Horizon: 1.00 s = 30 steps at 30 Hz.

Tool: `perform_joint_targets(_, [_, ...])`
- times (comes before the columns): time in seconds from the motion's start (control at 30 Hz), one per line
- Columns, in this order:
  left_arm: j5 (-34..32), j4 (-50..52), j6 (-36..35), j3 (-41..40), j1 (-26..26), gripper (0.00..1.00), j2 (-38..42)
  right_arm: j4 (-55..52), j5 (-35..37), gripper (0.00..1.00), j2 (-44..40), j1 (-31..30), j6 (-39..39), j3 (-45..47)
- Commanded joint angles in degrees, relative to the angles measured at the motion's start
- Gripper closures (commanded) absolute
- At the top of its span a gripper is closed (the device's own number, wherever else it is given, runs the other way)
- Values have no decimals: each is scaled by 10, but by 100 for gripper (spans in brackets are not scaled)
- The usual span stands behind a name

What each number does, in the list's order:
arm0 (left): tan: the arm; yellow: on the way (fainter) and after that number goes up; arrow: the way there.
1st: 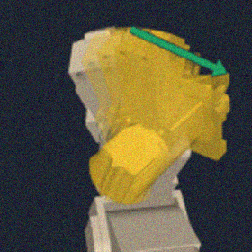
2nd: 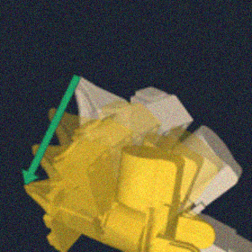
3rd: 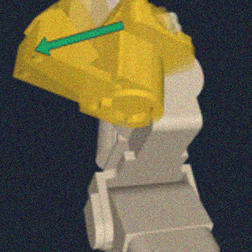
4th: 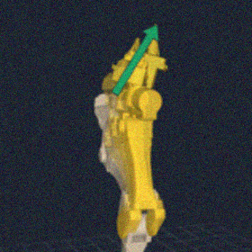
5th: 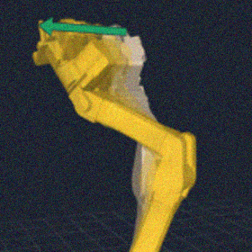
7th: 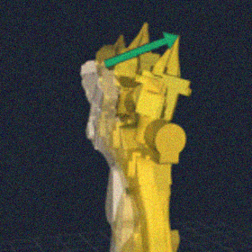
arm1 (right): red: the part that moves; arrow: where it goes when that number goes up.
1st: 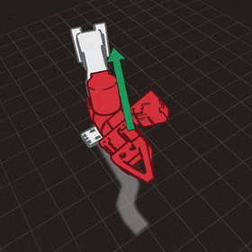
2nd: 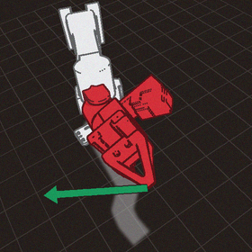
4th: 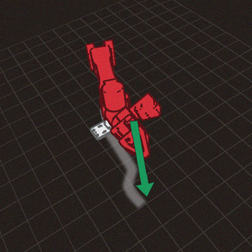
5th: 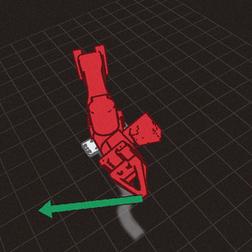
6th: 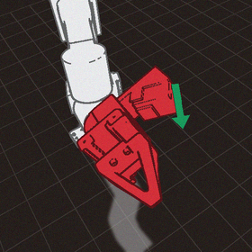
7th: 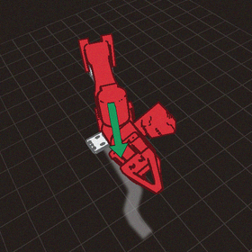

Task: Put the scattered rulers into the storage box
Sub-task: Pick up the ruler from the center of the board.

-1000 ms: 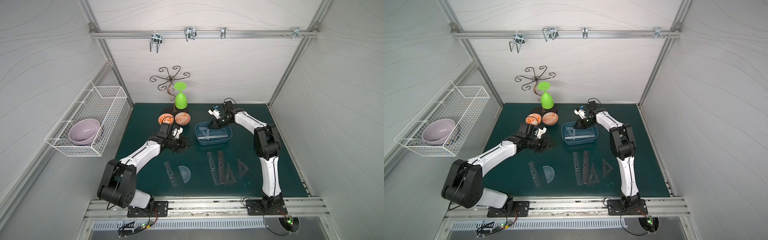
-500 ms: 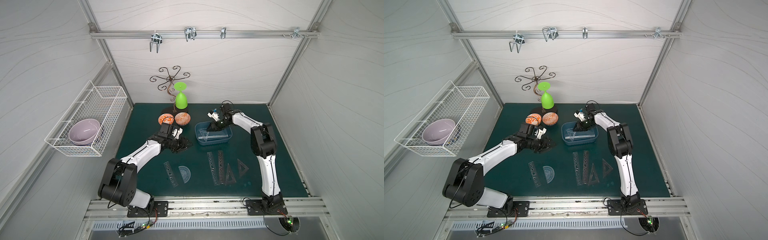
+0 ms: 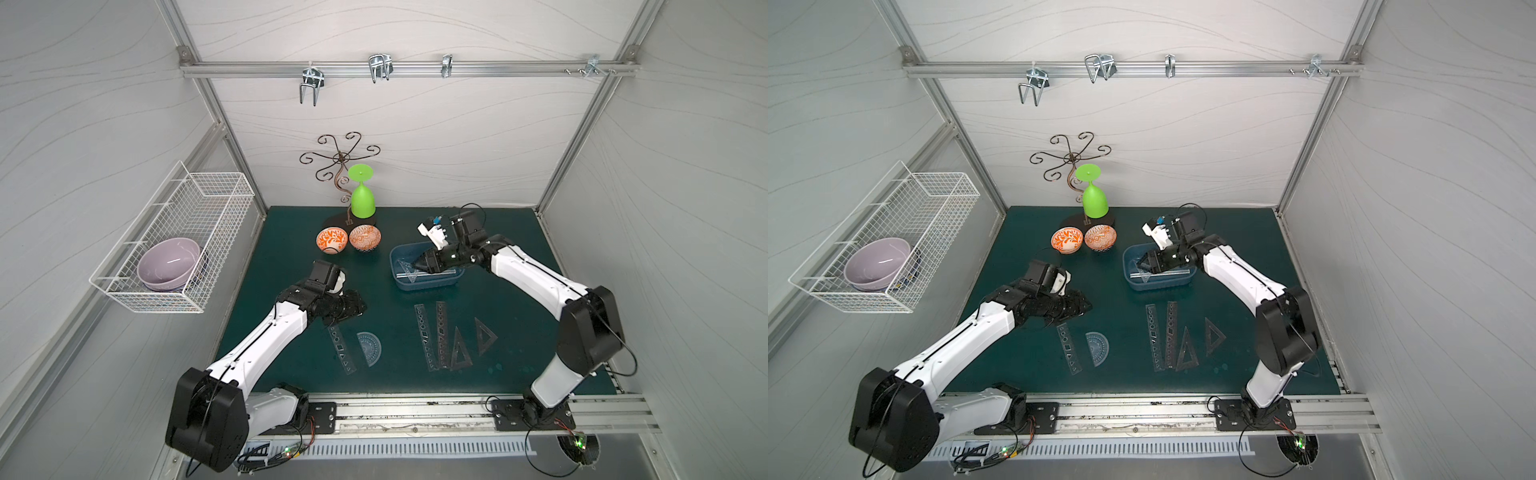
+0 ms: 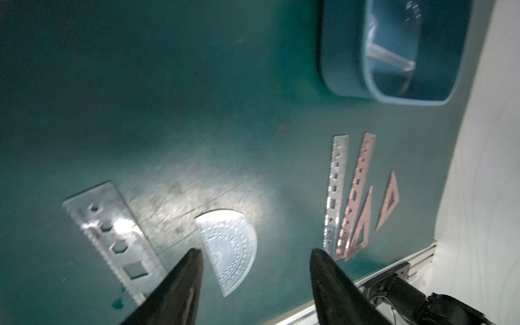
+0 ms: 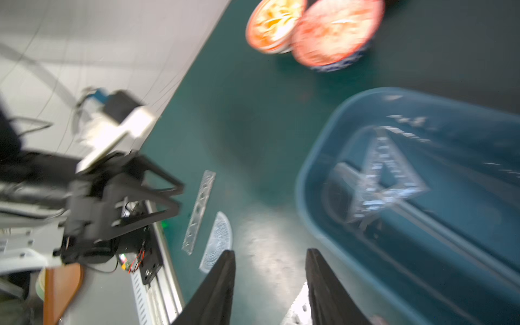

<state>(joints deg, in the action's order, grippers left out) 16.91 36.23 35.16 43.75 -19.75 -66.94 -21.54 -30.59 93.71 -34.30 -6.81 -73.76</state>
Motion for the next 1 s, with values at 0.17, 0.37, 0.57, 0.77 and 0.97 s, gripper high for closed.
perform_joint_targets(0.17, [-10,-33,86,-102,-25,34,3,187,16,58,-43,-149,-150,211])
perform_joint_targets(0.37, [5,-96,106,-128,-40,41,-20,217,16,59,-17,-168,-166,246])
perform_joint_targets(0.57, [14,-133,109,-135,-57,49,-58,249,7,60,14,-163,-178,263])
perform_joint_targets(0.77, [33,-186,119,-158,-58,54,-84,282,-4,62,15,-148,-197,292])
perform_joint_targets(0.97, [68,-258,137,-173,-68,61,-106,319,-11,68,26,-150,-216,307])
